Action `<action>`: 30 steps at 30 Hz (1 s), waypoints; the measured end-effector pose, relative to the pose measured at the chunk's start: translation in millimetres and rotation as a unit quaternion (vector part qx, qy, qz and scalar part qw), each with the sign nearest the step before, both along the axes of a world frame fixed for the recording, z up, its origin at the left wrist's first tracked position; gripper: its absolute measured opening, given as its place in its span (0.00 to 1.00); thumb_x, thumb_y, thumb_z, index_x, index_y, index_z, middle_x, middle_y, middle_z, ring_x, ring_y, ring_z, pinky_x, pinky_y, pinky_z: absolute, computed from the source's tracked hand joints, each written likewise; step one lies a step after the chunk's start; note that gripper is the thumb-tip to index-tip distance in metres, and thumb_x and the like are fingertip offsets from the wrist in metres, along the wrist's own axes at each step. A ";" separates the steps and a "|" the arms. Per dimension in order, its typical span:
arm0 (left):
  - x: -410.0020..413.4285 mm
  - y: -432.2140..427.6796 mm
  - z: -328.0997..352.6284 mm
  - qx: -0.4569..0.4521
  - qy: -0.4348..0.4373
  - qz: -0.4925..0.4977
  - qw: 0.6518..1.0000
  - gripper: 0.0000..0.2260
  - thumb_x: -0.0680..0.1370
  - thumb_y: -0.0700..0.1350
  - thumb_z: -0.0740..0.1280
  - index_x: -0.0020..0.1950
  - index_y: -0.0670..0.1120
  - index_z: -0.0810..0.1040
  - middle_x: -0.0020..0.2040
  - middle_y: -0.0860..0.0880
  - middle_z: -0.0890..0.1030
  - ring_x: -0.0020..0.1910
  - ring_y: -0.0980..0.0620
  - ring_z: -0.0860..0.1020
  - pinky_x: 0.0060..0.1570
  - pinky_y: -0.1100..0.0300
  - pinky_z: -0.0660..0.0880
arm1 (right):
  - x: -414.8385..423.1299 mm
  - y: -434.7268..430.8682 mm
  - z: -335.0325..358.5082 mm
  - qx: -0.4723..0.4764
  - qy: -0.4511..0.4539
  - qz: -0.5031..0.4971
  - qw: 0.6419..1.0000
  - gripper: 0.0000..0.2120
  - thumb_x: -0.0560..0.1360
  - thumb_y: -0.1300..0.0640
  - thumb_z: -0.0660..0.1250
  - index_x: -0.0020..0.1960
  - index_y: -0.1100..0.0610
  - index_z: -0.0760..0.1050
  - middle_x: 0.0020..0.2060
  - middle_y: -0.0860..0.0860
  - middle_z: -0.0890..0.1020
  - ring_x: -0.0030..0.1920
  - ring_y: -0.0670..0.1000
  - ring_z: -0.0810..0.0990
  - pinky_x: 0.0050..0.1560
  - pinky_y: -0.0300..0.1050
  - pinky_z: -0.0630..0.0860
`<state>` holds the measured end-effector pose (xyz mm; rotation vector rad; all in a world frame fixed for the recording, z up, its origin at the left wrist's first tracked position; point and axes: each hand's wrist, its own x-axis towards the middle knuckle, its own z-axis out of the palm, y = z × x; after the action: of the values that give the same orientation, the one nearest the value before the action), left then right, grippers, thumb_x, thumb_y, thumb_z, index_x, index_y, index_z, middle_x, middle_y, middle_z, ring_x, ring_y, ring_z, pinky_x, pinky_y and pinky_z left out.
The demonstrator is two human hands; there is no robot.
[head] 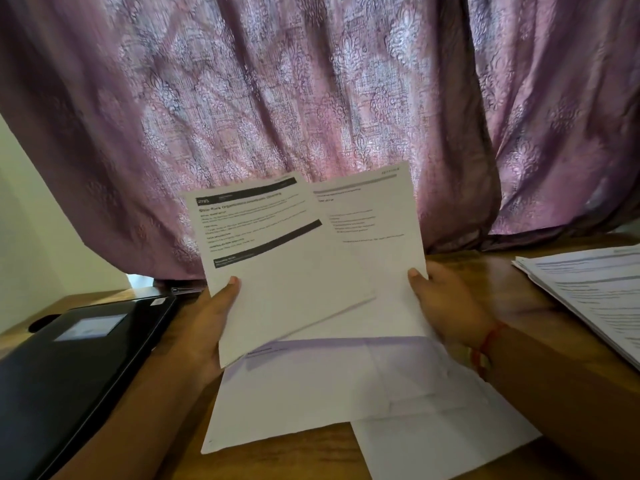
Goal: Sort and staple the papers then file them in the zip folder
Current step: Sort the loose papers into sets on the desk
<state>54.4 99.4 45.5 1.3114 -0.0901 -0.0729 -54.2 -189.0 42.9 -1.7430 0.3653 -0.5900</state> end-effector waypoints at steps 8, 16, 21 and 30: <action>-15.9 -22.7 0.5 0.009 -0.045 -0.061 0.997 0.08 0.83 0.45 0.64 0.60 0.51 0.80 0.47 0.51 0.88 0.41 0.52 0.86 0.34 0.56 0.82 | 1.2 10.9 -0.5 0.026 -0.048 0.012 0.998 0.18 0.83 0.53 0.58 0.71 0.56 0.71 0.64 0.51 0.77 0.63 0.53 0.75 0.70 0.51 0.68; -28.1 -30.8 1.0 0.076 -0.112 -0.062 0.989 0.12 0.83 0.41 0.64 0.66 0.49 0.77 0.55 0.52 0.84 0.44 0.61 0.85 0.35 0.70 0.78 | -6.4 21.6 5.1 0.101 -0.081 0.034 0.991 0.09 0.83 0.52 0.58 0.46 0.48 0.75 0.32 0.40 0.79 0.42 0.46 0.79 0.41 0.32 0.72; -28.3 -34.5 1.4 0.090 -0.123 -0.050 0.987 0.14 0.81 0.44 0.67 0.67 0.50 0.77 0.56 0.53 0.85 0.52 0.54 0.85 0.41 0.64 0.81 | 1.6 20.0 -9.0 0.064 -0.045 0.145 0.986 0.13 0.82 0.55 0.61 0.66 0.51 0.73 0.50 0.39 0.83 0.50 0.43 0.83 0.44 0.34 0.79; -37.3 -36.7 12.4 0.106 -0.240 0.008 0.965 0.18 0.77 0.44 0.71 0.66 0.51 0.72 0.59 0.52 0.83 0.56 0.54 0.83 0.53 0.58 0.80 | -3.8 22.3 3.6 0.008 -0.138 0.107 0.985 0.16 0.82 0.60 0.59 0.67 0.46 0.68 0.60 0.44 0.79 0.60 0.46 0.79 0.57 0.42 0.79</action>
<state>17.1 62.7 57.9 1.5230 -0.4965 0.2575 -58.0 -166.7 46.5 -1.6324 -0.0117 -0.6586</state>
